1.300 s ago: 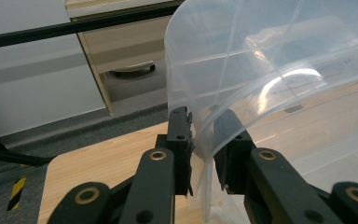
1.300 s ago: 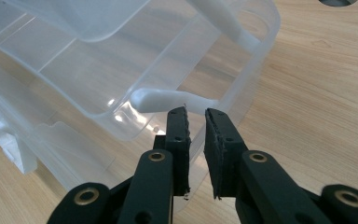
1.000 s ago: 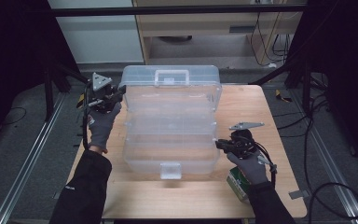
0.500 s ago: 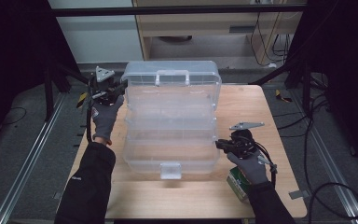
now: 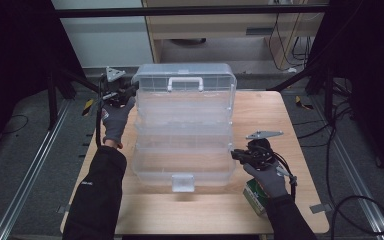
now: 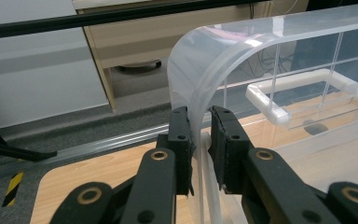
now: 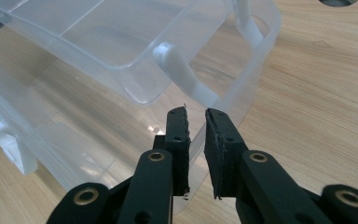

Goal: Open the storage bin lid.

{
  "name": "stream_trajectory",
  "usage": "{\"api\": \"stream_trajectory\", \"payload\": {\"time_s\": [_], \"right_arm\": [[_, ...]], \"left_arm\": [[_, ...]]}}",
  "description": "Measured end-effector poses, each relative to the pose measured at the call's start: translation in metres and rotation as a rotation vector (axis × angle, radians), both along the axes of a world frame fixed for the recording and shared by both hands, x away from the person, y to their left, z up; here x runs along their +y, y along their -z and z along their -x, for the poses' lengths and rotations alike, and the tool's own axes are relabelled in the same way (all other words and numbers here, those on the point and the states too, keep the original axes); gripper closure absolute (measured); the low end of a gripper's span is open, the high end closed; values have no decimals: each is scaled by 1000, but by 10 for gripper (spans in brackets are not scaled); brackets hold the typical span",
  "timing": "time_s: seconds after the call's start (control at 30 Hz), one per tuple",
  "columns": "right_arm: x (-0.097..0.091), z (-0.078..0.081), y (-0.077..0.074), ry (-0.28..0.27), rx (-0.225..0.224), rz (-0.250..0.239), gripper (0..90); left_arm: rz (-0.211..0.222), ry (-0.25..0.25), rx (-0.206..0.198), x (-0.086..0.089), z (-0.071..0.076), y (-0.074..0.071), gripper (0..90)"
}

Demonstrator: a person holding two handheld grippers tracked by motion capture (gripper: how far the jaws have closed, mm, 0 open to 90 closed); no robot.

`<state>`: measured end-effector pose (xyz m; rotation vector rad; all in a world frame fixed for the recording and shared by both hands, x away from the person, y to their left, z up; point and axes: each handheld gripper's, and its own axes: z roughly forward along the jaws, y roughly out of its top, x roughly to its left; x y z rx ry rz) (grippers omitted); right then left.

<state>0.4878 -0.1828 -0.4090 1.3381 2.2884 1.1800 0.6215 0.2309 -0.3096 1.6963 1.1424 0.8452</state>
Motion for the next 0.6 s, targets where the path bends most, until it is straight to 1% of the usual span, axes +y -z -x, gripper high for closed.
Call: {"api": "stream_trajectory", "payload": {"time_s": [0.03,0.23,0.37,0.6], "right_arm": [[0,0,0,0,0,0,800],[0,0,0,-1,2,-3,800],[0,0,0,-1,-1,0,800],[0,0,0,1,2,-1,800]], "left_arm": [[0,0,0,0,0,0,781],[0,-8,13,-2,-12,2,778],[-9,-8,13,-3,-18,4,774],[-7,-14,21,-4,-28,7,772]]}}
